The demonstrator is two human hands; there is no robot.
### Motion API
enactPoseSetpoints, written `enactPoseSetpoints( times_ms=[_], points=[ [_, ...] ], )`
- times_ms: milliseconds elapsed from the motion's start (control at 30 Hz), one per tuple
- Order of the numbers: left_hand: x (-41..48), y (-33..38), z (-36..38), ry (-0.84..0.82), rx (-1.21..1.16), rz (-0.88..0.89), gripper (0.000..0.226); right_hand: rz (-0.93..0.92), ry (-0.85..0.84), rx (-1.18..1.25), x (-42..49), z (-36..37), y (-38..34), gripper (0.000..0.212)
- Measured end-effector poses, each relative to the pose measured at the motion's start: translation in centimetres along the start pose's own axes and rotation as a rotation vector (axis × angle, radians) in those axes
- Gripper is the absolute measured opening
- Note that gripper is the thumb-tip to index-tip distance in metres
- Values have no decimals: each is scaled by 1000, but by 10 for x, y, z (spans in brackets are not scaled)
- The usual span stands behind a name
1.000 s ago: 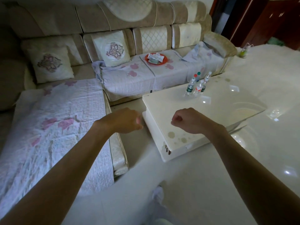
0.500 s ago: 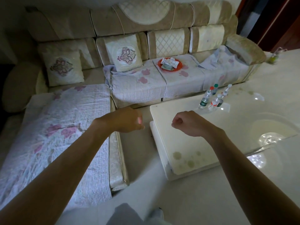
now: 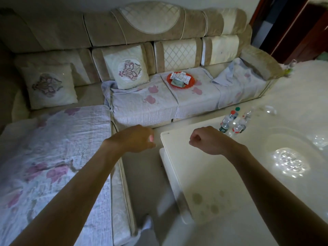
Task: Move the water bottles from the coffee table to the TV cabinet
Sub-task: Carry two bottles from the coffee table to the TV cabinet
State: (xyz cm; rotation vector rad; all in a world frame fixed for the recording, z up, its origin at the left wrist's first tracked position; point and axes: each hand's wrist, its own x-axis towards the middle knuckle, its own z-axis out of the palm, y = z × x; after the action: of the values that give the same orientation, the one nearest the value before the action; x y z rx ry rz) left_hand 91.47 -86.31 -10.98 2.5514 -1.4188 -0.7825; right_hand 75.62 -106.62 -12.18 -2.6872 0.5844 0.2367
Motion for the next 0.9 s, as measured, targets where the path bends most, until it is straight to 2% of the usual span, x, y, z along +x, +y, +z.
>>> enactPoseSetpoints(
  times_ms=[300,633,733,900],
  points=[
    [70,-72,-58,-21,17,-5,29,1,-2,-27,113,-22,-28,26],
    [145,-108,-96,-72,40,-26,29,-48,-78,-23,211,-31,-22,19],
    [179,-113,-110,-84,68,-19,30,-65,-67,-4,247,-38,-10,40],
    [240,-115,-137,-126,138,-17,33,-66,-72,-81,302,-58,21,42]
  ],
)
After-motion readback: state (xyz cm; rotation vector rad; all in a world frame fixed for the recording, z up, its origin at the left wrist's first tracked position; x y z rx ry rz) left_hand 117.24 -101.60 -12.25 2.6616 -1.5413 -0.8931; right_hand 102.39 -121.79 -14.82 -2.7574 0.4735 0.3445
